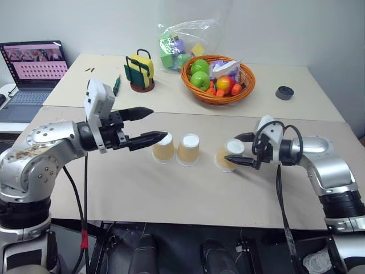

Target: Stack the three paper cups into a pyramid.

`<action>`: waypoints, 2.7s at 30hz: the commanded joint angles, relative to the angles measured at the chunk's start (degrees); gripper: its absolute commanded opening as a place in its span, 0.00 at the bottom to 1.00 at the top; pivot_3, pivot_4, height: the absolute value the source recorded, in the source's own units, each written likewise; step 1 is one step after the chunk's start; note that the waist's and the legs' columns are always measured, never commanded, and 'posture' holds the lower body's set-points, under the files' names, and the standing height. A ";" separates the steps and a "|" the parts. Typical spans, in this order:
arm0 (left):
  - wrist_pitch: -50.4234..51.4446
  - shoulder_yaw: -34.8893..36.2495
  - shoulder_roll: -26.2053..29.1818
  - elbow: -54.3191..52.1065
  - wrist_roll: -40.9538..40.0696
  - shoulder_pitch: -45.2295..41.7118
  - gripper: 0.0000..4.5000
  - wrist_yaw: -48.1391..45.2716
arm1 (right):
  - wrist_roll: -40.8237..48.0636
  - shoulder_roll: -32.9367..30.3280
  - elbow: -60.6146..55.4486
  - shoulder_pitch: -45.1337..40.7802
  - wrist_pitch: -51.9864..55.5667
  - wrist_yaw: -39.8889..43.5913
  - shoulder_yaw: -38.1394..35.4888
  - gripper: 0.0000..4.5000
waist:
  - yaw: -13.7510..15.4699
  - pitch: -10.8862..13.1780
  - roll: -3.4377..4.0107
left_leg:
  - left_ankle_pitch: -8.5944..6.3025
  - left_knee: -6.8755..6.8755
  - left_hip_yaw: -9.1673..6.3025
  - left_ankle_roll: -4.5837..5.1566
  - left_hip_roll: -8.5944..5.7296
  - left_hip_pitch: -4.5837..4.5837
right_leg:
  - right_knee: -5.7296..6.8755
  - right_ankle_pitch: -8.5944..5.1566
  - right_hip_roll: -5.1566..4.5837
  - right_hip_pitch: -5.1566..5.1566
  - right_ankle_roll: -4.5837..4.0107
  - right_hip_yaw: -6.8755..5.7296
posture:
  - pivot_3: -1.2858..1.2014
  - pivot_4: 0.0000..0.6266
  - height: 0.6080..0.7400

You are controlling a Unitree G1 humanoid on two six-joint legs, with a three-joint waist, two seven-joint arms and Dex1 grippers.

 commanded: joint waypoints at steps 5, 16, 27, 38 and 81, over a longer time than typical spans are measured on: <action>-0.53 0.26 0.56 -1.21 -0.31 -1.07 1.00 0.34 | -0.19 0.48 0.34 -2.46 -1.61 0.04 -1.32 0.60 | -0.02 0.00 0.00 | 0.00 0.00 0.00 0.00 0.00 0.00 | 0.01 0.00 0.00 0.00 0.00 0.00 | 0.52 0.24 0.46; -0.62 -0.80 0.44 -1.45 -0.11 -0.59 1.00 0.30 | 3.64 -4.43 3.51 -19.09 -1.05 11.58 -2.34 0.60 | -0.14 0.23 0.30 | 0.01 0.02 0.00 -0.02 0.00 0.00 | 0.10 0.01 0.01 -0.06 0.01 0.01 | 0.52 0.24 0.46; -0.77 -2.12 -0.25 -1.94 -0.21 -0.24 1.00 0.16 | 2.85 5.58 16.49 -41.46 -0.31 23.66 5.54 0.60 | -0.64 0.30 0.38 | 0.01 0.00 0.01 -0.02 0.00 -0.01 | 0.21 -0.01 0.00 -0.13 -0.03 -0.01 | 0.52 0.24 0.46; 1.93 2.10 1.94 -6.33 -3.48 4.77 1.00 2.63 | 0.62 18.30 25.51 -46.83 -4.40 27.42 10.21 0.60 | 0.48 0.35 0.41 | 0.00 0.01 -0.04 -0.03 0.00 -0.10 | 0.29 -0.03 -0.01 -0.18 -0.06 -0.15 | 0.52 0.24 0.46; 2.10 8.22 7.87 -8.32 -7.17 11.81 1.00 5.83 | -7.43 21.60 46.88 -46.20 -20.19 28.49 8.37 0.99 | -0.09 0.39 0.44 | -0.01 -0.02 -0.04 -0.06 0.03 -0.10 | 0.31 -0.04 0.00 -0.23 -0.12 -0.18 | 0.52 0.24 0.46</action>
